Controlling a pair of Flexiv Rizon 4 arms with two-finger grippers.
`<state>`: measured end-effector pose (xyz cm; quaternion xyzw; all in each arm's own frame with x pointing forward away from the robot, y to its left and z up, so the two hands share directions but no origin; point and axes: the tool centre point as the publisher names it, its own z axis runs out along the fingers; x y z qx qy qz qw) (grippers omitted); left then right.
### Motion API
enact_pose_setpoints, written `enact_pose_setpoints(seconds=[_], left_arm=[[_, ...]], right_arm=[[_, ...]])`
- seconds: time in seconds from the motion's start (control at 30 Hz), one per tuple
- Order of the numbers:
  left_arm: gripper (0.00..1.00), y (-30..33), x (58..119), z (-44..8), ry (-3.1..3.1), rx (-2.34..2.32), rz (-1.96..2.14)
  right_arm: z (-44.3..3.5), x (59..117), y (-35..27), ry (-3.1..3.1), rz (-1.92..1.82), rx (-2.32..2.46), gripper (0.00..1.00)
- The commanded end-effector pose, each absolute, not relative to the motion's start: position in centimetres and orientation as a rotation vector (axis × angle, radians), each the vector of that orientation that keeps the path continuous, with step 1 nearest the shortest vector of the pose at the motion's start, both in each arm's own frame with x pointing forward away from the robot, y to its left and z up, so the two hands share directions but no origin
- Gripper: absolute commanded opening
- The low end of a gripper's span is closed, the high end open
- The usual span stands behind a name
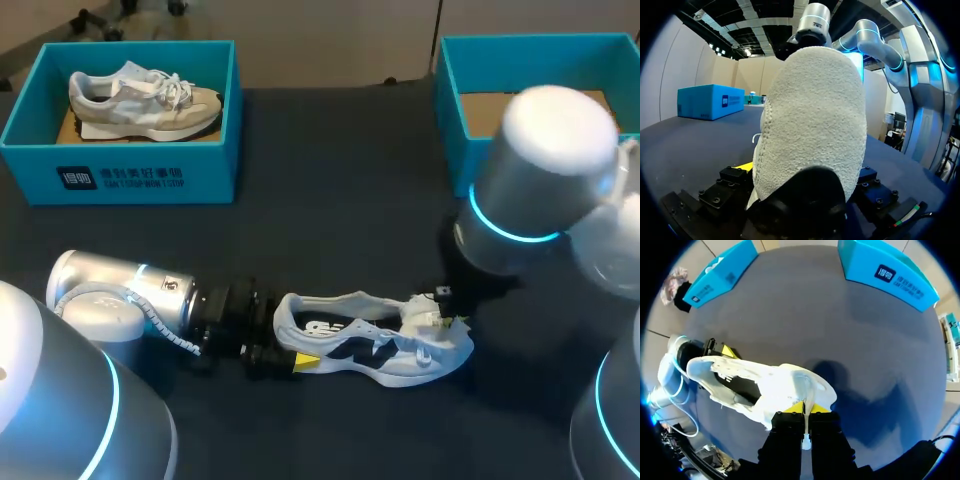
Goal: Take the shoe out of the shoebox, open the shoe tongue, remove and reinsert the insole, then place the shoe into the shoebox
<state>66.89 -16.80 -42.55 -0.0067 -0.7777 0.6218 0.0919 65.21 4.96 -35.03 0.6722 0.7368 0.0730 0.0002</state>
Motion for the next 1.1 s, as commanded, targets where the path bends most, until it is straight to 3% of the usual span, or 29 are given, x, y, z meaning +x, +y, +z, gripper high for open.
enact_pose_setpoints(seconds=[0.03,0.17,0.37,0.47,0.53,0.6,1.1], left_arm=[[0.00,-16.6,66.8,-43.0,-2.312,-0.018,1.844],[0.00,-16.6,66.8,-43.0,-2.312,-0.018,1.844],[0.00,-16.6,66.8,-43.0,-2.312,-0.018,1.844],[0.00,-16.6,66.8,-43.0,-2.312,-0.018,1.844],[0.00,-16.6,66.8,-43.0,-2.312,-0.018,1.844],[0.00,-16.6,66.8,-43.0,-2.312,-0.018,1.844],[0.00,-16.6,66.8,-43.0,-2.312,-0.018,1.844]], right_arm=[[-35.8,64.7,4.1,2.487,0.684,2.218,0.00],[-35.9,64.7,4.2,2.491,0.690,2.215,0.02],[-35.9,63.7,3.7,2.493,0.748,2.217,0.47],[-35.6,63.4,3.4,2.488,0.751,2.217,0.87],[-35.3,63.2,3.1,2.482,0.749,2.220,0.95],[-35.0,62.9,2.7,2.477,0.746,2.226,1.00],[-29.5,62.4,2.2,2.515,0.644,2.059,1.00]])
